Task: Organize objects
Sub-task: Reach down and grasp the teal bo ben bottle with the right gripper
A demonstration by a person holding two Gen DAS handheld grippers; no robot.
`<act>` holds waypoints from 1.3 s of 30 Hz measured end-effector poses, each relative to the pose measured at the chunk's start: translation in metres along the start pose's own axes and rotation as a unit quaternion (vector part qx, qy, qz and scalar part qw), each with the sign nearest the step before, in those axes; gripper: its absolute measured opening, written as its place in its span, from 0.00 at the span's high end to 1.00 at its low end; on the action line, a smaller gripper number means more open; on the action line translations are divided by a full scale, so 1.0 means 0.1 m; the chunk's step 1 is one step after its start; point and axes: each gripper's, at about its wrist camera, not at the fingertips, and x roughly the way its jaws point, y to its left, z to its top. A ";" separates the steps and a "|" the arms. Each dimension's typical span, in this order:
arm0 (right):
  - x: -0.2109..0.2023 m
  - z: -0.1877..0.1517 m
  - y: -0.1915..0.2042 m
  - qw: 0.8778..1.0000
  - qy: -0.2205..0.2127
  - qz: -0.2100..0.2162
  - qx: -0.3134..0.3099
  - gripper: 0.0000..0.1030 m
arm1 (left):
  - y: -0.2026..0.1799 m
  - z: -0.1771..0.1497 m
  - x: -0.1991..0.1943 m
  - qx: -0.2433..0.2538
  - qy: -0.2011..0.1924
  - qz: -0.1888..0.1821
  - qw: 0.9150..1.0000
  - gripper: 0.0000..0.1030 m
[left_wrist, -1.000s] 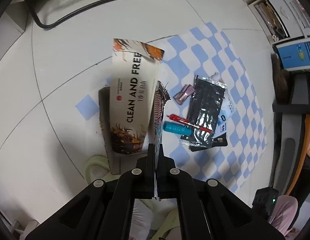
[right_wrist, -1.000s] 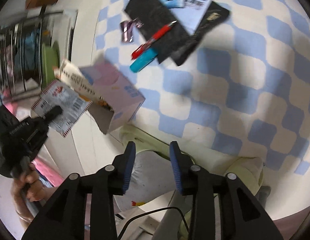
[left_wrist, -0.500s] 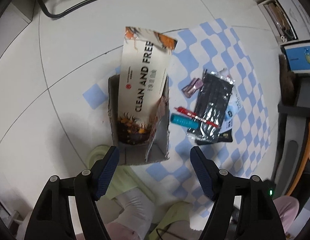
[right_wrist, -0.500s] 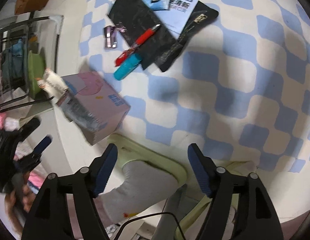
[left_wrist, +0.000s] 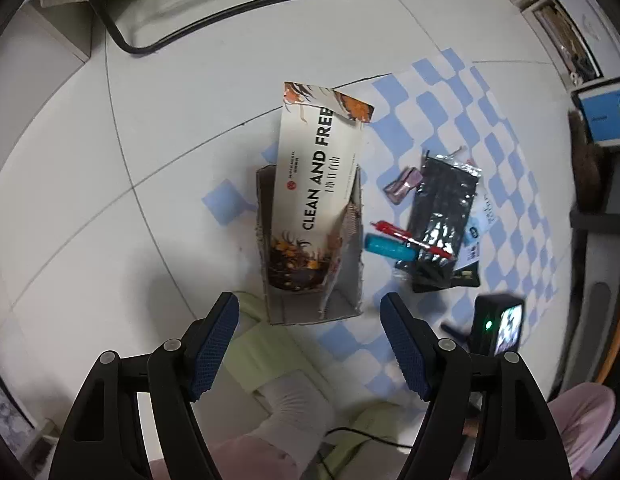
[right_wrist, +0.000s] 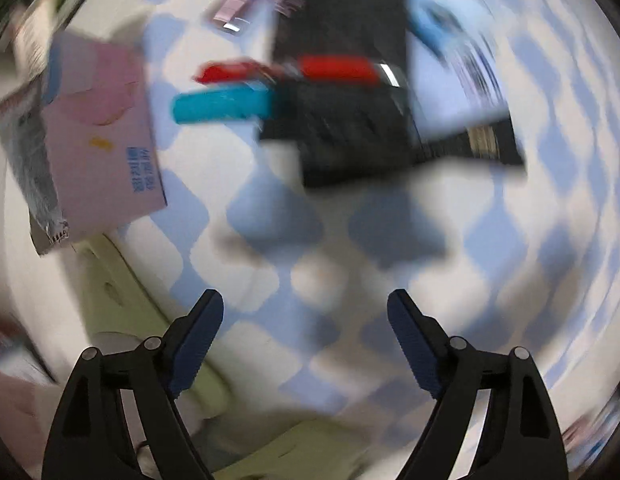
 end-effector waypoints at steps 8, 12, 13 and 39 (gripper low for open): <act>-0.03 0.49 0.29 0.988 -0.003 0.003 -0.153 0.38 | 0.09 -0.03 -0.11 -0.045 -0.028 -0.018 0.998 0.30; 0.09 0.68 0.42 0.980 0.014 0.006 -0.197 0.43 | 0.15 0.03 -0.23 -0.061 -0.054 0.001 0.997 0.30; 0.11 0.71 0.44 0.978 0.008 -0.001 -0.207 0.43 | 0.15 0.03 -0.26 -0.064 -0.062 0.006 0.996 0.30; 0.21 0.80 0.32 0.960 -0.022 0.004 -0.278 0.34 | 0.36 0.08 -0.29 -0.171 -0.077 -0.003 0.982 0.30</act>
